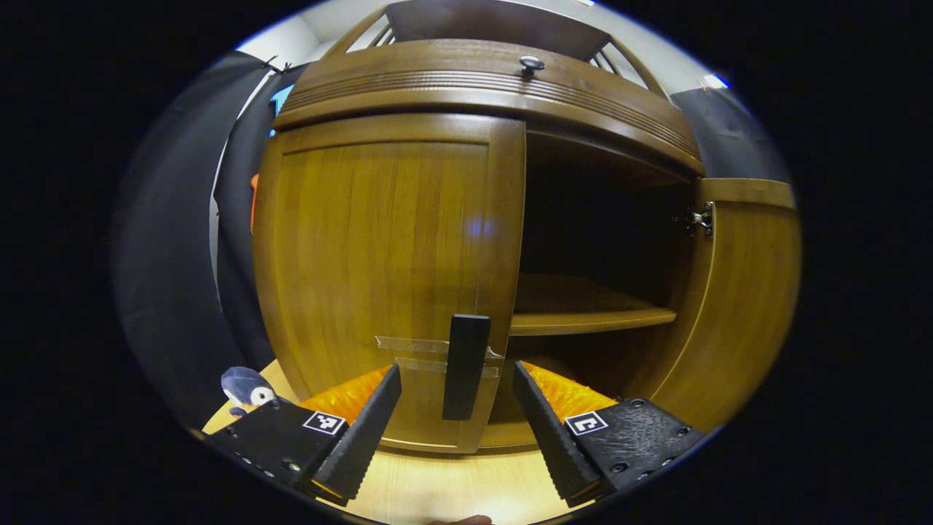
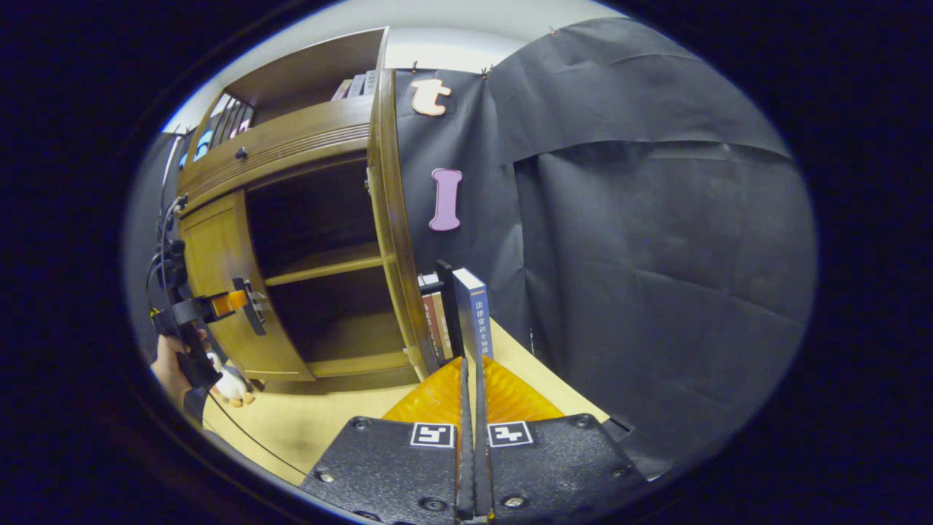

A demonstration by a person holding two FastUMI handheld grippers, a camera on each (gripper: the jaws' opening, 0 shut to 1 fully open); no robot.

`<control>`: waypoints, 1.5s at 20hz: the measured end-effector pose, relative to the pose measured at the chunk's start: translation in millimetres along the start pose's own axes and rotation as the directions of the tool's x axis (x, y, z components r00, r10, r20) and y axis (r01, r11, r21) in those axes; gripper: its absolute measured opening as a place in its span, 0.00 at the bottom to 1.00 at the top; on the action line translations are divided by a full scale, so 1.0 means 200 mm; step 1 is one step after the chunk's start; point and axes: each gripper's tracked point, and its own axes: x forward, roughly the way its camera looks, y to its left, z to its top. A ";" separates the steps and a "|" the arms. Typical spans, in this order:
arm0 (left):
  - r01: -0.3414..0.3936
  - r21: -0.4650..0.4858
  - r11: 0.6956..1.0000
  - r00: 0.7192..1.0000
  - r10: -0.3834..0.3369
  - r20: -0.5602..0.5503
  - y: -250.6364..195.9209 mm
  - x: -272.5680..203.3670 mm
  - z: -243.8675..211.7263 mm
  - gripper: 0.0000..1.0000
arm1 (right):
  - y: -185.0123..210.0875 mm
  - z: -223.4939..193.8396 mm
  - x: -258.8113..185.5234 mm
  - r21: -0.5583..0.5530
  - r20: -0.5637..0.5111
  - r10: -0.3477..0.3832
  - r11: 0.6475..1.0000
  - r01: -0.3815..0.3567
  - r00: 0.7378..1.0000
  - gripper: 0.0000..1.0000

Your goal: Open the right door of the double-door shoe cabinet with the right hand, and open the left door with the left hand.

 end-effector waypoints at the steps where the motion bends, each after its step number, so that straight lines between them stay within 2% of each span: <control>1: 0.005 -0.013 1.000 1.000 -0.005 -0.015 0.01 0.04 -0.02 0.94 | 0.01 0.00 -0.01 -0.001 0.009 -0.001 1.000 0.001 1.000 0.00; 3: 0.012 -0.027 1.000 0.999 -0.014 -0.045 0.01 0.11 -0.07 0.94 | 0.02 0.02 -0.03 -0.004 0.019 0.002 1.000 -0.002 1.000 0.00; 4: 0.013 -0.031 0.999 0.999 -0.015 -0.049 0.02 0.12 -0.07 0.94 | 0.02 0.02 -0.03 -0.007 0.021 0.003 1.000 -0.003 1.000 0.04; 7: 0.010 0.001 1.000 0.999 -0.010 -0.040 0.04 0.20 -0.07 0.93 | 0.01 0.02 -0.03 -0.012 0.020 -0.021 1.000 0.021 1.000 0.04; 9: 0.010 0.032 0.999 0.999 -0.009 -0.051 0.05 0.23 -0.08 0.92 | 0.02 0.01 -0.04 -0.016 0.021 -0.037 0.999 0.037 0.999 0.07; 11: 0.023 0.043 0.999 0.998 -0.020 -0.052 0.04 0.25 -0.08 0.93 | 0.05 0.03 -0.06 -0.009 0.037 -0.022 1.000 0.022 0.999 0.12; 12: 0.051 0.040 0.998 0.998 -0.049 -0.046 0.01 0.26 -0.08 0.79 | 0.07 0.04 -0.07 -0.010 0.039 -0.011 1.000 0.011 0.999 0.22; 13: 0.059 0.053 0.997 0.998 -0.057 -0.038 0.01 0.26 -0.08 0.96 | 0.08 0.04 -0.08 -0.013 0.040 -0.001 1.000 0.001 0.999 0.24; 14: 0.066 0.070 0.995 0.997 -0.064 -0.032 0.01 0.27 -0.08 0.65 | 0.09 0.04 -0.09 -0.018 0.041 0.005 1.000 -0.004 0.999 0.32; 15: 0.066 0.081 0.994 0.998 -0.064 -0.029 0.02 0.27 -0.07 0.74 | 0.10 0.04 -0.09 -0.025 0.040 0.004 1.000 -0.003 0.999 0.35; 17: 0.080 0.077 0.994 0.996 -0.077 -0.042 0.01 0.28 -0.09 0.73 | 0.12 0.04 -0.08 -0.046 0.034 0.013 0.999 -0.011 0.999 0.42; 20: 0.123 0.075 0.990 0.991 -0.119 -0.054 -0.03 0.26 -0.09 0.49 | 0.16 0.05 -0.09 -0.072 0.038 0.025 0.997 -0.022 0.999 0.46; 22: 0.118 0.078 0.990 0.992 -0.114 -0.054 -0.03 0.27 -0.09 0.34 | 0.19 0.06 -0.10 -0.076 0.047 0.028 0.997 -0.024 0.999 0.46; 30: 0.124 0.016 0.992 0.988 -0.122 -0.093 -0.01 0.20 -0.12 0.34 | 0.33 0.03 -0.08 -0.112 0.022 0.102 0.989 -0.099 0.995 0.46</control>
